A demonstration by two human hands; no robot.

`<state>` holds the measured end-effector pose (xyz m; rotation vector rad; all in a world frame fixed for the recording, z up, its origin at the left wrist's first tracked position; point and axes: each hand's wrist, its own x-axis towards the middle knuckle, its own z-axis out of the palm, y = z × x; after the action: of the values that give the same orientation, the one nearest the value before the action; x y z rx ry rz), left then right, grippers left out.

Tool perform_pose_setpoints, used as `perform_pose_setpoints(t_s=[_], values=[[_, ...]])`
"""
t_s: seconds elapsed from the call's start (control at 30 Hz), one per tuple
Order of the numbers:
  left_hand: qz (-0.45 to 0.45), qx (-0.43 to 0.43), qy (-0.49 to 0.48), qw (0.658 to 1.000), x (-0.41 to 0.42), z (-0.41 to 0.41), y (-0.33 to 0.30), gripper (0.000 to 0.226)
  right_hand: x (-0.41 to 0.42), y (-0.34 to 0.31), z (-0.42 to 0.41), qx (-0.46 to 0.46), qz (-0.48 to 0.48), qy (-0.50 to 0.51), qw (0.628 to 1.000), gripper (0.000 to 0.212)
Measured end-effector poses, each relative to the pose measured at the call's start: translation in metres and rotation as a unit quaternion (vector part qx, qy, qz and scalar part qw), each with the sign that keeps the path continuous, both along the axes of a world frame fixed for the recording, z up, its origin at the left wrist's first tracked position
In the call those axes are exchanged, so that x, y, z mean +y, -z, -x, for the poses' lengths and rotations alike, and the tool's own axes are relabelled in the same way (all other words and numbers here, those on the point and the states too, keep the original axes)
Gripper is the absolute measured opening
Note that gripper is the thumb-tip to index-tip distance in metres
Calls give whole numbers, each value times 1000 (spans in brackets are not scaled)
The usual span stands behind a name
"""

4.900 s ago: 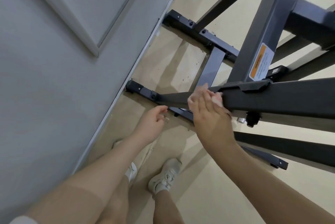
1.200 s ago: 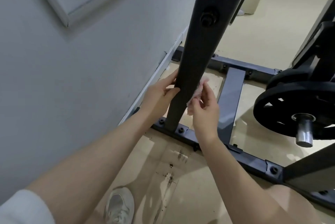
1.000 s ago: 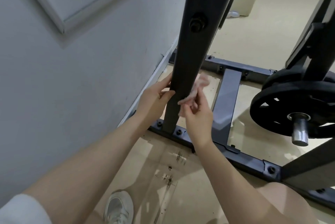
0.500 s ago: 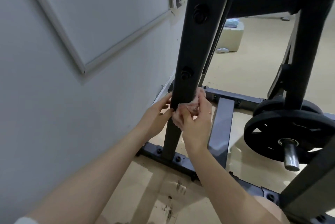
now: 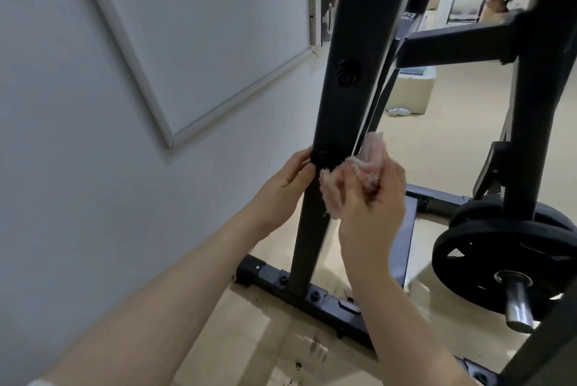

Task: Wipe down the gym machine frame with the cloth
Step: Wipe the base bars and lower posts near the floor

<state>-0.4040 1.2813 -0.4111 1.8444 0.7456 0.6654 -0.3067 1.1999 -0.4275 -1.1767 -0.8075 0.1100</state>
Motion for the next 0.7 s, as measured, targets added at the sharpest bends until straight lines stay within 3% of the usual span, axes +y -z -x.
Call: perform_pose_setpoints(t_s=[0.07,0.2,0.33,0.4,0.5,0.7], values=[[4,10,4,1000,-1,0,-9,40,4,-22,0,-83,-20,27,996,53],[-26,-26,-37,999,-6,-6,-29,62,19,-24,1,-183,-12,-14,983,53],[-74,-131,-44,988,-12,-18,-56,44,14,-4,-1,-211,42,-66,974,54],[-91,-158,-29,983,-10,-21,-70,34,16,-25,-4,-254,8,-10,967,46],[-119,-166,-43,978,-9,-22,-79,31,30,-66,-17,-226,-72,37,971,44],[-117,-158,-79,977,-18,-24,-92,26,9,-77,-21,-193,-20,39,980,49]])
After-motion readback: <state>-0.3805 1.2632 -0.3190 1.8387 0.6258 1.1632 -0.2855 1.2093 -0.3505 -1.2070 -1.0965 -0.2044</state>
